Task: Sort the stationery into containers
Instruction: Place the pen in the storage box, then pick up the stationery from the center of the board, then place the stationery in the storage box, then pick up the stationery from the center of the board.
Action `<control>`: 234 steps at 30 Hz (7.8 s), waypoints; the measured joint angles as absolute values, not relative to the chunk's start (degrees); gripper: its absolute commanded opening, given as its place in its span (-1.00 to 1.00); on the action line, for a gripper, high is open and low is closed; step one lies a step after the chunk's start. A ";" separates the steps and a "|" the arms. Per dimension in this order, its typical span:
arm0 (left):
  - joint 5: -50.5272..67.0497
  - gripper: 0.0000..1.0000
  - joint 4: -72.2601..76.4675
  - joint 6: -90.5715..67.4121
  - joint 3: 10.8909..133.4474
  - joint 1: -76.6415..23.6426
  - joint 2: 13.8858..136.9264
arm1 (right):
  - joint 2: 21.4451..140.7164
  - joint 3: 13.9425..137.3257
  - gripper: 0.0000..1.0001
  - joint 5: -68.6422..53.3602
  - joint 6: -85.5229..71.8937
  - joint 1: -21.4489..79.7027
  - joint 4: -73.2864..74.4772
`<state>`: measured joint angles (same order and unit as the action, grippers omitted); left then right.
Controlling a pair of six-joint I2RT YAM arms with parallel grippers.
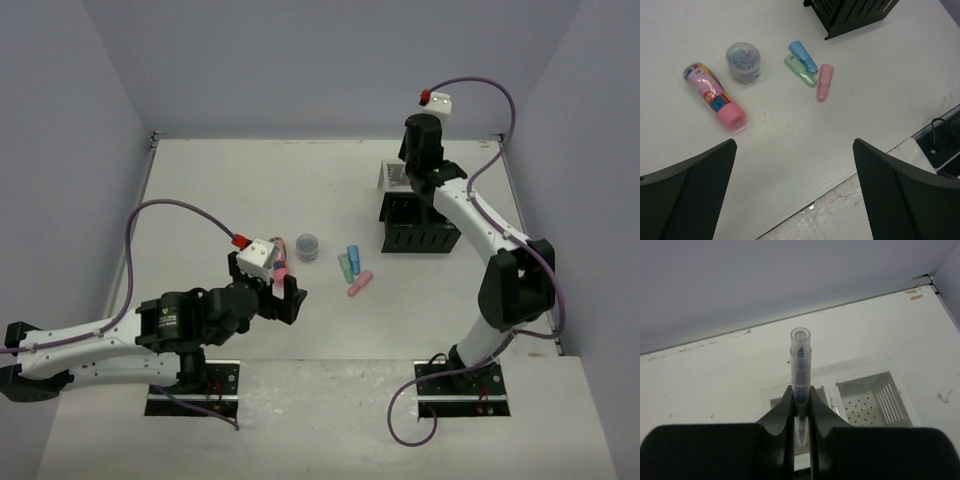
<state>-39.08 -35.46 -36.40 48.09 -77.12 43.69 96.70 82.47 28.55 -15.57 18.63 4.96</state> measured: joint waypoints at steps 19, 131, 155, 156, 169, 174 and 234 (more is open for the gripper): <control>-37.96 1.00 -35.88 -36.40 46.04 -77.12 37.44 | 96.15 70.51 0.44 24.49 -17.71 18.63 -0.51; -52.75 1.00 -54.43 -45.89 48.70 -76.80 18.20 | 102.30 86.57 -1.00 39.07 -24.16 10.88 12.01; -52.77 1.00 -54.06 -45.87 47.88 -76.44 13.34 | 108.15 84.05 -0.02 35.40 -30.97 9.74 13.76; -52.77 1.00 -54.06 -45.87 47.88 -76.44 13.41 | 108.02 83.93 0.01 35.16 -31.03 9.74 13.84; -52.77 1.00 -54.00 -45.84 47.88 -76.42 13.54 | 85.12 74.62 0.08 33.31 -33.85 13.62 16.01; -52.81 1.00 -53.98 -45.86 47.88 -76.41 13.60 | 74.98 76.85 0.15 29.96 -32.10 27.13 20.95; -52.88 1.00 -53.89 -45.85 47.88 -76.40 11.88 | 98.01 75.21 -0.77 14.25 -35.78 37.47 35.39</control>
